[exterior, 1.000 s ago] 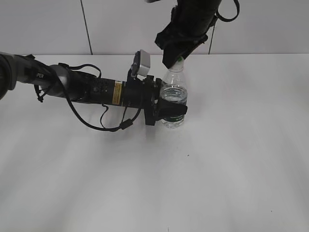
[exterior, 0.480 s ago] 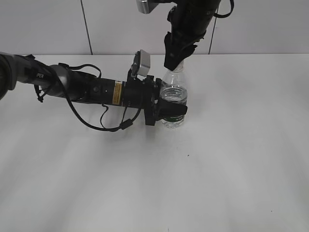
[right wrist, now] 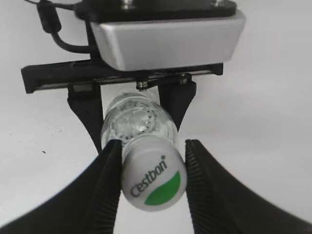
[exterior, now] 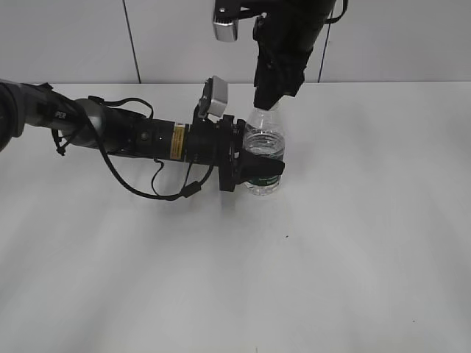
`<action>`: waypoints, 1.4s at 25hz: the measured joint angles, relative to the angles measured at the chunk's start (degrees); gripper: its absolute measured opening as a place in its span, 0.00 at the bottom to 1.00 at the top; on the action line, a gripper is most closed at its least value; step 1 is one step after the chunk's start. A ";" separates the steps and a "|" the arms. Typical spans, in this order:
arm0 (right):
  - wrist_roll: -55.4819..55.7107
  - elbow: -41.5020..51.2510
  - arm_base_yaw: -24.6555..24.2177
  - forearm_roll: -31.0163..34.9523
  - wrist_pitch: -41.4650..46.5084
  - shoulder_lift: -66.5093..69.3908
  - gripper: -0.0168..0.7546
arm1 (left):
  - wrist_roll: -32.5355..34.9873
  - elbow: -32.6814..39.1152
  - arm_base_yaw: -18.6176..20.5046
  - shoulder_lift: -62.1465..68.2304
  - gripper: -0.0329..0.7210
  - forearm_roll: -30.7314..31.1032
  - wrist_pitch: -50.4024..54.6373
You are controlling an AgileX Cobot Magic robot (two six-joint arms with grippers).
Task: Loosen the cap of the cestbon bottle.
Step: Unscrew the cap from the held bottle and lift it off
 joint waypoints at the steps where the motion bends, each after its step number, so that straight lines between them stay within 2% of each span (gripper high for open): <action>1: -2.19 0.00 0.00 0.06 0.04 0.00 0.41 | 0.00 0.00 0.00 0.00 0.58 0.00 -0.05; 20: -32.66 -0.06 0.06 -0.78 0.68 0.00 0.41 | -0.16 0.00 0.18 0.00 0.58 0.24 -0.61; 35: -34.56 -0.18 0.06 -1.23 0.27 0.00 0.41 | -0.84 0.00 0.20 0.05 0.58 -0.14 -0.75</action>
